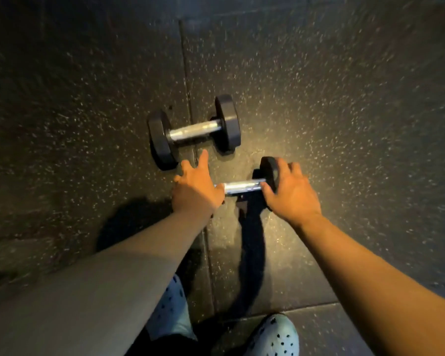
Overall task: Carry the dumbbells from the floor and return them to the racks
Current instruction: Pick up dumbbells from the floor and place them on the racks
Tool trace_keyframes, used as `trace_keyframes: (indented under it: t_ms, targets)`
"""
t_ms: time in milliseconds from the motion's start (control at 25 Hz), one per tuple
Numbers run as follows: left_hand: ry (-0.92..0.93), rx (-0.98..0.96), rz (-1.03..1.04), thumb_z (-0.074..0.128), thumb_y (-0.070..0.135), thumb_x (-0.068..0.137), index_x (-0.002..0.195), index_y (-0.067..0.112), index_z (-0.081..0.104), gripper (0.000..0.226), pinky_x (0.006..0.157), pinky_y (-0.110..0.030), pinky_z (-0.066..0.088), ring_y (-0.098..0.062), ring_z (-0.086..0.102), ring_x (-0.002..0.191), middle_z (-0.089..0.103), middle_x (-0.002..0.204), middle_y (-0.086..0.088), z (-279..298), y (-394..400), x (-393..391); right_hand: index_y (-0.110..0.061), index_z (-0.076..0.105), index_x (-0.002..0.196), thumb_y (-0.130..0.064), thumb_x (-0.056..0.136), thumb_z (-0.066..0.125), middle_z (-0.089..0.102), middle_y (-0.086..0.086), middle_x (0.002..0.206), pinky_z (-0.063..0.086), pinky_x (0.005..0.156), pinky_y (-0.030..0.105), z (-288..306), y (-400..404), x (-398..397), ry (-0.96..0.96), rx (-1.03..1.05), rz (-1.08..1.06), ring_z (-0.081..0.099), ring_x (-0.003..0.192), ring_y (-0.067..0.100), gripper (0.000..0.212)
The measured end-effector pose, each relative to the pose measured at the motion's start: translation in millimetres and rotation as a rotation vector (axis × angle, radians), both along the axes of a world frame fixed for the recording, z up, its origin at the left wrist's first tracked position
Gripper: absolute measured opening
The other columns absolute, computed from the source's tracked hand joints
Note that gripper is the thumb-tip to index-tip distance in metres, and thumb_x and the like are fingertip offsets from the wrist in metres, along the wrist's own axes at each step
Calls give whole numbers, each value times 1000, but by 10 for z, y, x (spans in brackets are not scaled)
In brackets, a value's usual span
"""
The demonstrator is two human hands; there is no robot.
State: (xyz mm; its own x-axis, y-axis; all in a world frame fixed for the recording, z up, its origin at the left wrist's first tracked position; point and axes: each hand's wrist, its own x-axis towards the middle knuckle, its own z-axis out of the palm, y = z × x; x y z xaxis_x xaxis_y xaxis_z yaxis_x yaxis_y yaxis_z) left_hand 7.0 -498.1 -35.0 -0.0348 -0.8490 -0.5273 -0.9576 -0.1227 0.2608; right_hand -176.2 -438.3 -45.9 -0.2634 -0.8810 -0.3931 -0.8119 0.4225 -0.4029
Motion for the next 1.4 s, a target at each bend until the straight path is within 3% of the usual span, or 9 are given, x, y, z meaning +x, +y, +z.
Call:
trace_keyframes:
  t_ms: [80,160,320,600,720,880,1000,1200,1400]
  targets:
    - [29,20,113,68,42,90,159,29,10,92,94,-49,46,-44,50,123,36,148,-16,-357,-51,-6,-20,24,152,-39,93,58,53,22,127,49,86,48,-380,-72,25,-10,32,-27,58,108,45,71]
    - [48,-7,228,70,35,90,158,22,18,87,92,-45,45,-41,53,122,49,140,-16,-584,-97,-4,-15,25,151,-33,95,58,62,26,118,49,81,45,-608,-109,36,-20,23,-117,60,103,46,68]
    - [83,9,375,66,19,92,135,12,51,46,78,-38,43,-36,57,119,62,126,-15,-761,-162,-90,-10,41,127,-26,98,55,66,25,100,46,67,42,-742,-157,78,-33,-47,-265,63,88,46,36]
    - [150,-36,379,60,18,96,135,14,50,40,74,-35,41,-35,59,116,63,123,-14,-212,-172,-53,-11,41,122,-26,100,51,68,20,96,42,63,36,-159,-139,97,-70,-121,-212,65,83,41,28]
    - [181,-64,374,59,19,97,138,18,48,42,74,-34,42,-34,61,112,63,125,-15,472,-266,-29,-11,42,123,-26,101,52,69,20,100,37,63,32,512,-216,112,-79,-166,-228,66,86,41,29]
    - [209,-120,346,55,21,100,145,21,38,48,73,-32,40,-34,59,111,60,123,-14,1658,-211,69,-13,42,124,-25,100,54,70,17,94,43,60,35,1536,-183,228,-94,-294,-236,67,79,39,30]
    - [212,-207,350,55,23,100,148,20,35,52,82,-41,45,-37,60,111,63,124,-17,2794,28,266,-13,42,123,-26,99,55,69,17,91,42,57,35,2533,-37,427,-158,-361,-248,66,75,39,30]
    - [235,-324,450,57,25,100,152,21,33,58,93,-41,44,-35,59,117,62,130,-17,4669,575,620,-13,41,135,-25,98,57,71,19,95,36,59,32,4351,370,770,-197,-448,-178,66,79,40,42]
    - [304,-490,592,59,27,100,152,22,34,58,94,-41,46,-32,59,119,62,131,-15,6043,1192,938,-23,37,143,-29,97,57,71,12,104,54,72,44,5694,683,1054,-244,-591,-72,68,88,35,50]
